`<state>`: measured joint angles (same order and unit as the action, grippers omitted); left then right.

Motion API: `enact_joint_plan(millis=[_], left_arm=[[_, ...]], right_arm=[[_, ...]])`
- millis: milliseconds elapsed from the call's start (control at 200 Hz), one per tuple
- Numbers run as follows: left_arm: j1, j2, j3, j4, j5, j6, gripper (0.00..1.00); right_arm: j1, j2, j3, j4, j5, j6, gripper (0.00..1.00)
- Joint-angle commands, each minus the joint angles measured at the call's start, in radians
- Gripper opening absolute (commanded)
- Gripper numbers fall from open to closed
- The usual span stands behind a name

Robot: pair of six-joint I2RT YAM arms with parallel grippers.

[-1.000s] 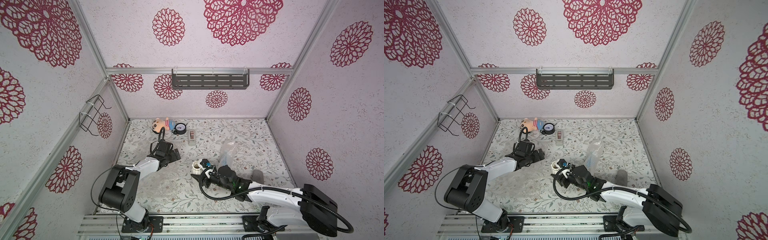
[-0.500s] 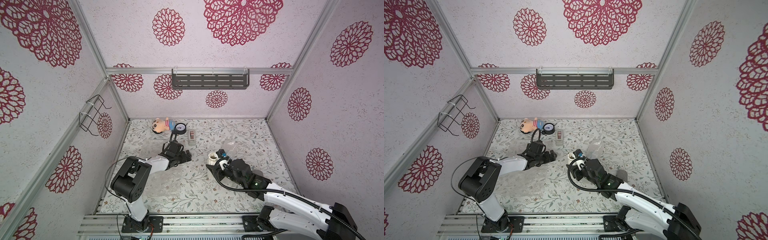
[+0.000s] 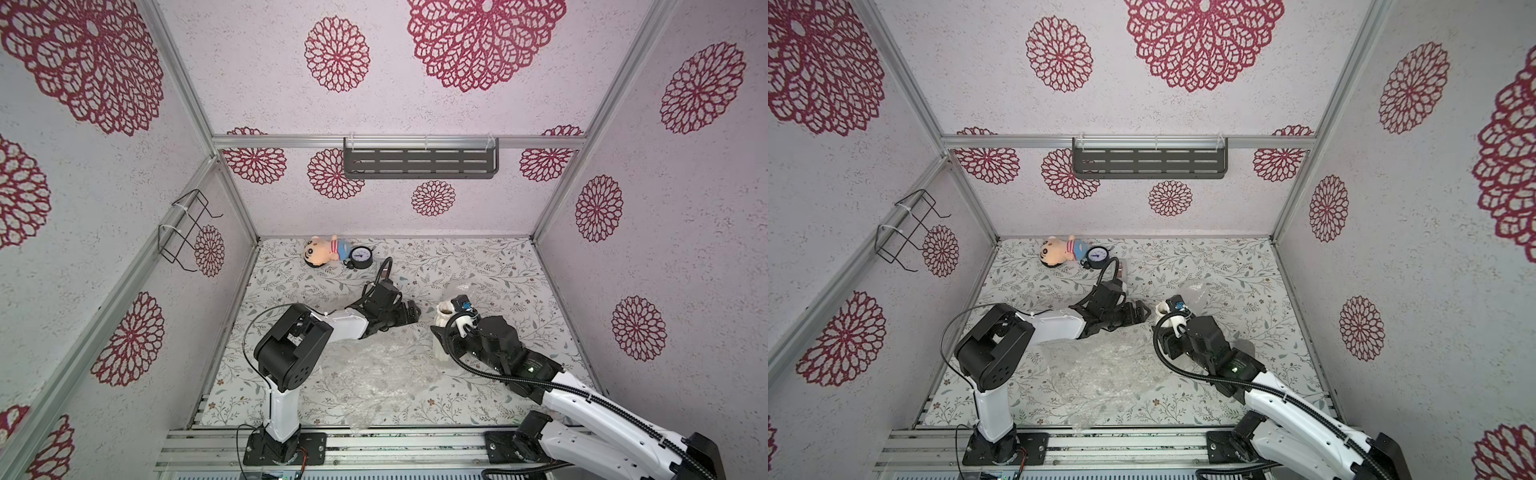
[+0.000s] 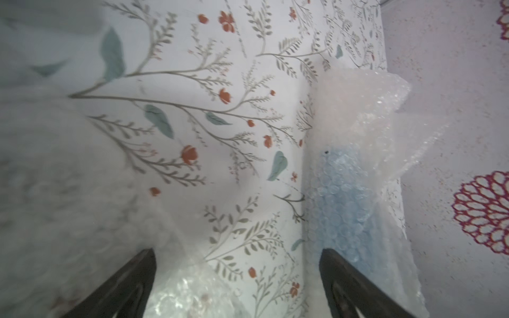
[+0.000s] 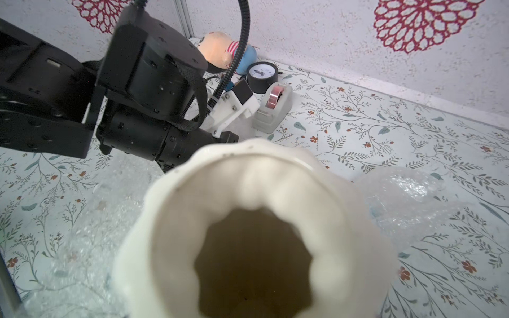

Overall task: Wrap vases in bubble wrap
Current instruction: Adjust the bubble wrap at the center of the board.

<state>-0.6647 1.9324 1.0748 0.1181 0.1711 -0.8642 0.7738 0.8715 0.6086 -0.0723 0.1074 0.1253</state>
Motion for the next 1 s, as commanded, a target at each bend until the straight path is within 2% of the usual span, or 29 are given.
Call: enact_joint_plan(millis=[0,125,185,250,335,390,726,856,996], left_arm=[[0.021,-0.025,0.024,-0.013,-0.028,0.012,0.97],[0.027,-0.128,-0.034,-0.05,-0.08,0.043,0.97],[0.034,-0.165,-0.057,-0.095,-0.141,0.07,0.97],[0.075,-0.172,-0.071,-0.127,-0.123,0.079,0.97],[0.142,-0.159,-0.113,-0.065,-0.037,0.039,0.97],[0.168,-0.151,-0.131,-0.042,-0.024,0.031,0.97],[0.296,-0.184,-0.203,-0.095,-0.107,0.035,0.97],[0.378,-0.247,-0.272,-0.112,-0.139,0.023,0.97],[0.463,-0.328,-0.339,-0.132,-0.19,0.027,0.97]], right_arm=[[-0.01,-0.002,0.076,0.02,0.009,-0.039,0.35],[-0.013,0.041,0.106,0.017,-0.044,-0.047,0.34],[-0.013,0.062,0.113,0.023,-0.061,-0.047,0.33],[-0.013,0.073,0.109,0.044,-0.083,-0.043,0.33],[-0.013,0.079,0.1,0.072,-0.091,-0.031,0.33],[-0.014,0.085,0.101,0.08,-0.095,-0.03,0.33],[-0.015,0.108,0.122,0.065,-0.097,-0.015,0.32],[-0.015,0.113,0.132,0.061,-0.091,0.008,0.3],[-0.015,0.161,0.177,0.041,-0.119,0.045,0.24]])
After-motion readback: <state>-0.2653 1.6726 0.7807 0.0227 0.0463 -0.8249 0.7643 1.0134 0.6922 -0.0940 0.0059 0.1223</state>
